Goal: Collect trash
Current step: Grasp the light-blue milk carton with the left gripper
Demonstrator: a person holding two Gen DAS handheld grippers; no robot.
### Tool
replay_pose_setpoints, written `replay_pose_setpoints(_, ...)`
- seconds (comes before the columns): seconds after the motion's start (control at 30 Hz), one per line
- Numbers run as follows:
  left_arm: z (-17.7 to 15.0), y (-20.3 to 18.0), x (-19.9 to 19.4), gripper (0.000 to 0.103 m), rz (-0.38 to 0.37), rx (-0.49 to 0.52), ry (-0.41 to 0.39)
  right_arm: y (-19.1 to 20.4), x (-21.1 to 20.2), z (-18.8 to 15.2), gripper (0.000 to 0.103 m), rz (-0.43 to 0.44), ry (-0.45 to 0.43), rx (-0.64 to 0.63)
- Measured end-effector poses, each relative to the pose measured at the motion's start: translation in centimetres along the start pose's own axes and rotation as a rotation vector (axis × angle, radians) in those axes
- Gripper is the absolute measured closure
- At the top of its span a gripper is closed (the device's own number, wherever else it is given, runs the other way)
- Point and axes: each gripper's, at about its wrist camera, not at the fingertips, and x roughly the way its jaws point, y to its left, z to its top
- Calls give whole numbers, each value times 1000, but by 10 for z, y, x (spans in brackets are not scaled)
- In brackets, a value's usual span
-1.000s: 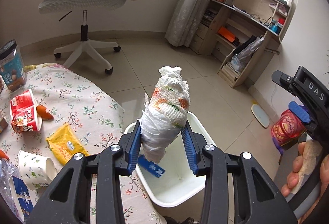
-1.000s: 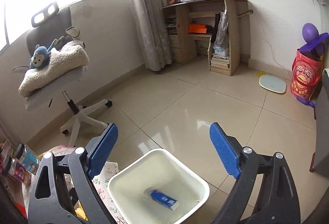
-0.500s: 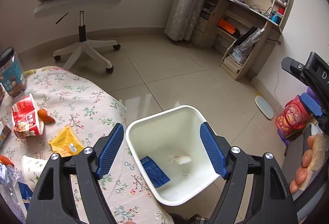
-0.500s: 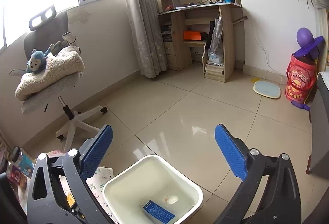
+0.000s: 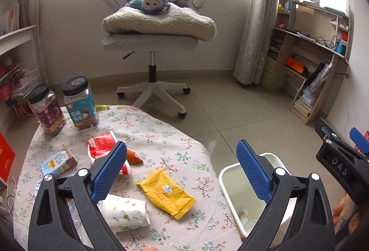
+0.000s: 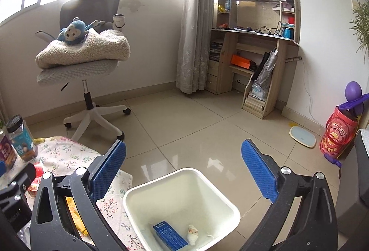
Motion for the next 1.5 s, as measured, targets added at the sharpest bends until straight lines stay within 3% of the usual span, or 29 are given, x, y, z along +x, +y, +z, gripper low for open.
replay_pose_setpoints(0.3,-3,59,-3,8,103,-16,5,72,-14,-9,7,83,5,-110)
replay_pose_setpoints(0.77,-10,167,29,8,257,-48,133,164,-15,-28,7,192,87,-224)
replay_pose_setpoints(0.93,-13,209,63,8,323,6,266,193,-13,-36,7,229,117,-264)
replay_pose_setpoints(1.13,-33,254,118,8,320,99,464,227,-8,-46,7,296,169,-342)
replay_pose_setpoints(1.33,-50,274,172,8,239,242,679,261,4,-64,7,473,335,-462)
replay_pose_setpoints(1.5,-64,287,202,8,233,350,794,282,6,-81,7,633,480,-534)
